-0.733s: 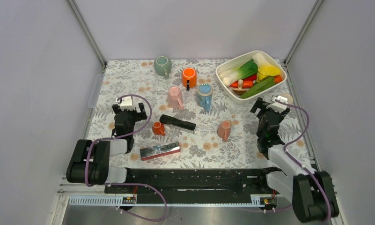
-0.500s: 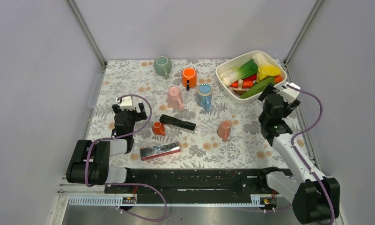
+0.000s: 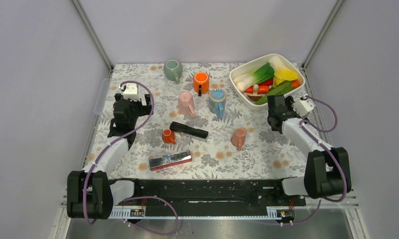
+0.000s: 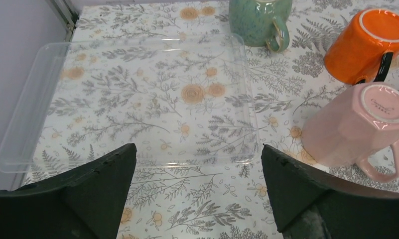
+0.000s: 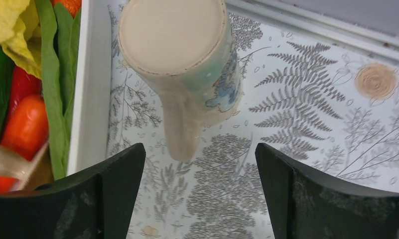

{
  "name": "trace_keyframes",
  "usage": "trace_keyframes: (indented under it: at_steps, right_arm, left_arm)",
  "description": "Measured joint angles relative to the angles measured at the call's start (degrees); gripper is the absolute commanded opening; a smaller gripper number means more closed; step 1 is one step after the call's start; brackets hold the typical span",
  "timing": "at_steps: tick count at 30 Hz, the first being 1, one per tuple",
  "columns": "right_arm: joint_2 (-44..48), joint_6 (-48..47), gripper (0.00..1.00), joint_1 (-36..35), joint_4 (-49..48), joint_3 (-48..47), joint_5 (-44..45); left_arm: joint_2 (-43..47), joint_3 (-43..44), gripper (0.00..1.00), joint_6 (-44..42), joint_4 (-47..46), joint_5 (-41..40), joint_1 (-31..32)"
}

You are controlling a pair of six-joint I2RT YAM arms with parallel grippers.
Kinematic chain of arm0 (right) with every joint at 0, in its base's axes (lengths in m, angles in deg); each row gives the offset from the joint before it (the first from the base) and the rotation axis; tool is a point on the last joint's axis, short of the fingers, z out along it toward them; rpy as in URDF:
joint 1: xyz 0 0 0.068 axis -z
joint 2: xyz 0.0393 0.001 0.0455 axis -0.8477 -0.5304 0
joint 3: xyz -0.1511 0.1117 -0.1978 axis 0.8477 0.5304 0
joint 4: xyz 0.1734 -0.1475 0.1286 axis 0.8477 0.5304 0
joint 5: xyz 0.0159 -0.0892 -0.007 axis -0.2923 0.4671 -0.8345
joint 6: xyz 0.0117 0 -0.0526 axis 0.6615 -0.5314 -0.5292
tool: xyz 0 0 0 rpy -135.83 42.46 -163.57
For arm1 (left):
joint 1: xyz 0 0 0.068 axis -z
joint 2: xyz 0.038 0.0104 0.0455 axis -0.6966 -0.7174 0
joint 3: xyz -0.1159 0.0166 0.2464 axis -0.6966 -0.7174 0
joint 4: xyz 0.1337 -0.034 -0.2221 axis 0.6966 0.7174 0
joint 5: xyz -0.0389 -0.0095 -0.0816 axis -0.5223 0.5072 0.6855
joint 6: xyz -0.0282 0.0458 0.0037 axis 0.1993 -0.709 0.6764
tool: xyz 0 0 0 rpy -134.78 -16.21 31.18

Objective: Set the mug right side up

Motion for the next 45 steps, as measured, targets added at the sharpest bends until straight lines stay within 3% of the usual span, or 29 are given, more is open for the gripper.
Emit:
trace_keyframes:
  at_steps: [9,22,27,31,34,39,45]
  right_arm:
    - [-12.61,16.26,0.86,0.00,9.64,-11.85,0.96]
    - [-22.71,29.64,0.77,1.31,18.32,-16.44,-1.31]
    - [-23.85,31.54,0.56,2.86,20.15,-19.10,-3.72]
    - [-24.17,32.76,0.22,5.35,20.79,-19.21,-6.56]
    - [-24.15,32.52,0.05,6.03,19.74,-19.21,-6.69]
    - [-22.86,27.04,0.00,6.51,17.94,-17.40,-7.13]
    - [-13.88,9.81,0.00,6.54,6.58,-8.44,-13.57]
  left_arm:
    - [5.42,-1.95,0.99,0.04,5.16,3.50,0.00]
    - [6.51,-2.16,0.99,0.07,5.99,6.67,0.00]
    - [6.51,-2.16,0.99,0.07,7.08,7.69,0.00]
    - [6.51,-2.12,0.99,0.07,7.61,8.48,0.00]
    - [6.51,-2.12,0.99,0.04,8.13,9.25,0.00]
    - [6.49,-1.22,0.99,-0.70,10.73,10.36,0.00]
    - [5.77,3.80,0.98,-2.23,18.34,12.41,0.00]
